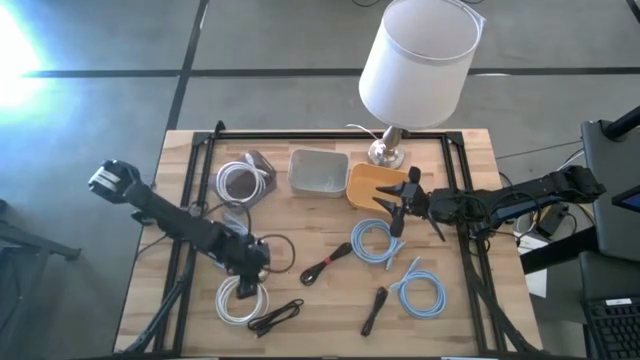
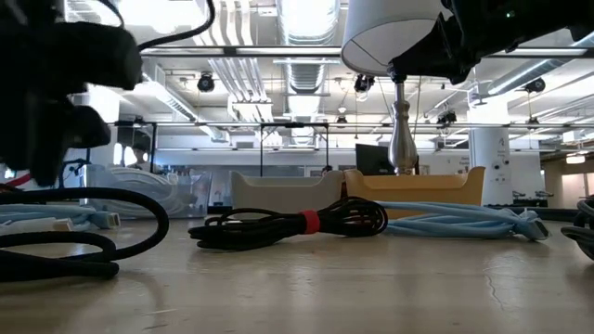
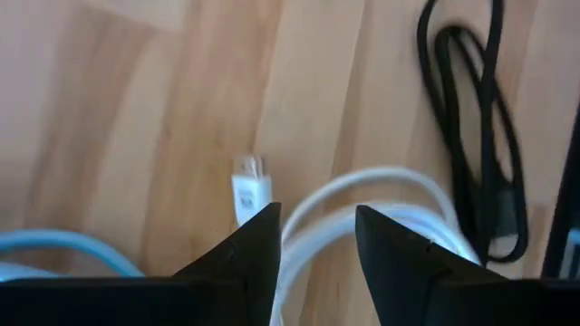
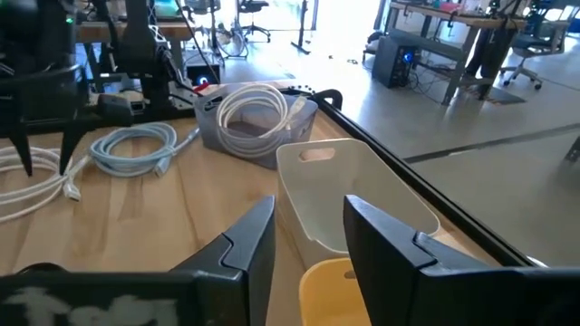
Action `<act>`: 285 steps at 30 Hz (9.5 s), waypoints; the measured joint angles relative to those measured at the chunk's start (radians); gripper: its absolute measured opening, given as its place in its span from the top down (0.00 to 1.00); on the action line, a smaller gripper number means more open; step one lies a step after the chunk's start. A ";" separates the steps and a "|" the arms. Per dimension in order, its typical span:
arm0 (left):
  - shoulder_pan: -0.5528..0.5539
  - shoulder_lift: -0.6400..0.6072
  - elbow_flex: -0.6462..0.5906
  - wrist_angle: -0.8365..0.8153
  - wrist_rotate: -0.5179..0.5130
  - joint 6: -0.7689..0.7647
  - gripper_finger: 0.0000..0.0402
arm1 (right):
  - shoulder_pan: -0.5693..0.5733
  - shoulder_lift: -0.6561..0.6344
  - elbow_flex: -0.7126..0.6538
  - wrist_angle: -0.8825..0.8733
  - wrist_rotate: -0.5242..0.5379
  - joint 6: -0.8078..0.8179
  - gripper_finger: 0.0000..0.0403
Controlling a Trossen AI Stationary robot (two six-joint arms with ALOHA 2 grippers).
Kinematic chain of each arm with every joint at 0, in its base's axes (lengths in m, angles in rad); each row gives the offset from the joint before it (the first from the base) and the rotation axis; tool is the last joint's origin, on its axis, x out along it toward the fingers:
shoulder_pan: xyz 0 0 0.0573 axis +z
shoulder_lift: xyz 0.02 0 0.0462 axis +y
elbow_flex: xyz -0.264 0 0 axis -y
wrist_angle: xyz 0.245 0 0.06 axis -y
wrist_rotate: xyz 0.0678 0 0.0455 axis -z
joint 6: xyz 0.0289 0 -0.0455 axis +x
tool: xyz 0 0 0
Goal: Pick & Place USB Port
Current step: Put the white HDMI cable into the black bin, then put the top right blue HDMI cable into the gray bin
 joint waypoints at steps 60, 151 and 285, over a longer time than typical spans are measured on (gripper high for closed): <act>-0.039 0.099 0.065 -0.130 -0.249 0.098 0.88 | 0.000 0.000 -0.002 -0.038 -0.001 -0.003 0.77; 0.670 0.053 0.240 -0.703 -0.940 0.010 0.55 | 0.000 0.279 0.091 -0.095 -0.319 0.087 0.59; 0.653 0.053 0.263 -0.480 -0.899 0.153 0.54 | 0.155 0.613 0.126 -0.097 -0.505 0.469 0.58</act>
